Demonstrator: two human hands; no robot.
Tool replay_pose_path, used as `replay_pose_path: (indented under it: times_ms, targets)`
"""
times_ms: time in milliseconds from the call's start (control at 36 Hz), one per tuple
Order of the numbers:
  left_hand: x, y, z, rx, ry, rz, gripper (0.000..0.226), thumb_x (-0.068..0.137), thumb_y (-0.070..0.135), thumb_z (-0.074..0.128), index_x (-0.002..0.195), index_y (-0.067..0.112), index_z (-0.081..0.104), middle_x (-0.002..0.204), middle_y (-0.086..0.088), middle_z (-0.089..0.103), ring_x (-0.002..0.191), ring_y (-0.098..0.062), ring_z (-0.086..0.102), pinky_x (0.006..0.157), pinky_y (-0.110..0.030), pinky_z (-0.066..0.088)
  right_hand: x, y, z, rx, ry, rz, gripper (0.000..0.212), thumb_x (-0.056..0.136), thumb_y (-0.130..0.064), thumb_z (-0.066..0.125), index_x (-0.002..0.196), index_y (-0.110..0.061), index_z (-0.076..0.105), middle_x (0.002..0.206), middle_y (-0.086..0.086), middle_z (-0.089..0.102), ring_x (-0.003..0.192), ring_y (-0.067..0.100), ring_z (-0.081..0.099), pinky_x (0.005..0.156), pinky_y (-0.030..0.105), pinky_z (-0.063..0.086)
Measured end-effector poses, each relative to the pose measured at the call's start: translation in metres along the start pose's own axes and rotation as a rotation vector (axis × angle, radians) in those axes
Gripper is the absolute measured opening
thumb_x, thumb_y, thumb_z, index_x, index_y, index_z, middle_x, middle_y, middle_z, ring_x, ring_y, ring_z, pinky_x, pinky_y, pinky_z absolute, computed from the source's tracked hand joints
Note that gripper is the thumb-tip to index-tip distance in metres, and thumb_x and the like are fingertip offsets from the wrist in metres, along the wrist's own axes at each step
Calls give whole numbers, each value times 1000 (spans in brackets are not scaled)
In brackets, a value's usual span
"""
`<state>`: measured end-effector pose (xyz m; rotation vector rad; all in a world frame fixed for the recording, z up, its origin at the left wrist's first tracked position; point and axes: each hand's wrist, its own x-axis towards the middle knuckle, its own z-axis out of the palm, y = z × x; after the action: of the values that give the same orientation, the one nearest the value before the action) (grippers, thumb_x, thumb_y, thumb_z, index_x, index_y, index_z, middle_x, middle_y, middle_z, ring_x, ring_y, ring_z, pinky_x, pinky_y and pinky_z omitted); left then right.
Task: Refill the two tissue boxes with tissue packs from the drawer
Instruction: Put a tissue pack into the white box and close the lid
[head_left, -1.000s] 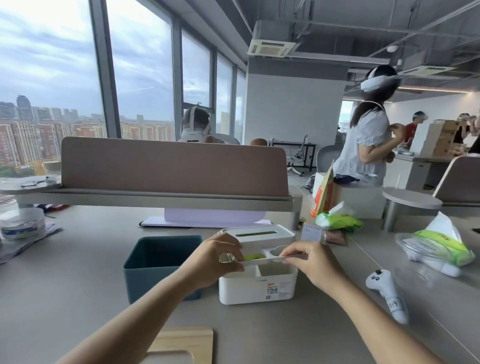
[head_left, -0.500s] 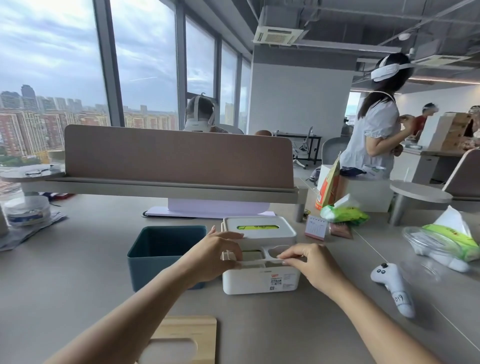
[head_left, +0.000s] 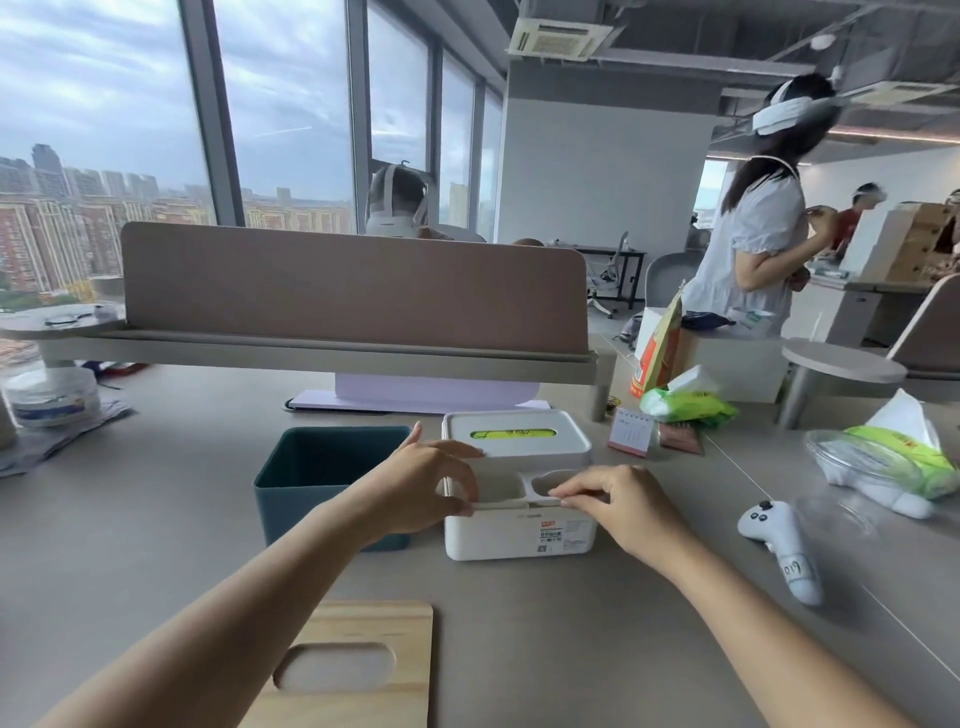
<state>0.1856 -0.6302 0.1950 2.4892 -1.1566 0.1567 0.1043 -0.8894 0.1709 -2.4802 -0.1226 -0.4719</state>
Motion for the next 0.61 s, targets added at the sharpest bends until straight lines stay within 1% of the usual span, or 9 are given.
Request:
replay_pose_path:
  times_ms: [139, 194, 333, 444, 528, 611]
  targets:
    - [0, -1, -3, 6, -23, -8, 2, 84, 31, 70, 84, 33, 70, 145, 14, 47, 134, 0, 40, 118, -46, -12, 0, -3, 3, -43, -3, -8, 16, 82, -20, 73, 92, -32, 77, 95, -16, 75, 90, -2, 66, 83, 20, 51]
    - [0, -1, -3, 13, -30, -11, 2, 84, 31, 70, 86, 32, 70, 146, 14, 47, 134, 0, 40, 117, -46, -13, 0, -3, 3, -53, 2, -3, 16, 82, -21, 73, 92, -33, 77, 95, -16, 75, 91, -2, 66, 83, 20, 52]
    - [1, -1, -3, 40, -40, -5, 4, 84, 31, 70, 88, 31, 72, 146, 15, 46, 136, 0, 38, 114, -45, -16, -4, -3, 4, -103, -8, 5, 16, 83, -24, 72, 93, -36, 76, 96, -19, 74, 92, -3, 65, 81, 15, 49]
    - [3, 0, -3, 64, -56, 0, 5, 84, 29, 70, 88, 31, 72, 147, 15, 45, 138, -1, 35, 114, -47, -17, -5, -4, 5, -137, -22, 17, 18, 85, -26, 68, 94, -40, 75, 98, -22, 73, 94, -3, 64, 81, 15, 48]
    - [4, 2, -2, 92, -75, -8, 4, 84, 32, 70, 88, 31, 72, 147, 14, 45, 139, -2, 34, 117, -52, -14, -6, -6, 4, -161, -31, 18, 19, 86, -26, 66, 95, -40, 75, 99, -22, 73, 94, -2, 64, 79, 13, 46]
    - [4, 1, -3, 111, -76, -7, 4, 83, 34, 70, 85, 31, 72, 147, 14, 45, 138, -2, 36, 119, -52, -10, -6, -9, 3, -180, -36, 9, 19, 87, -24, 66, 95, -38, 75, 99, -22, 73, 95, -1, 65, 76, 7, 41]
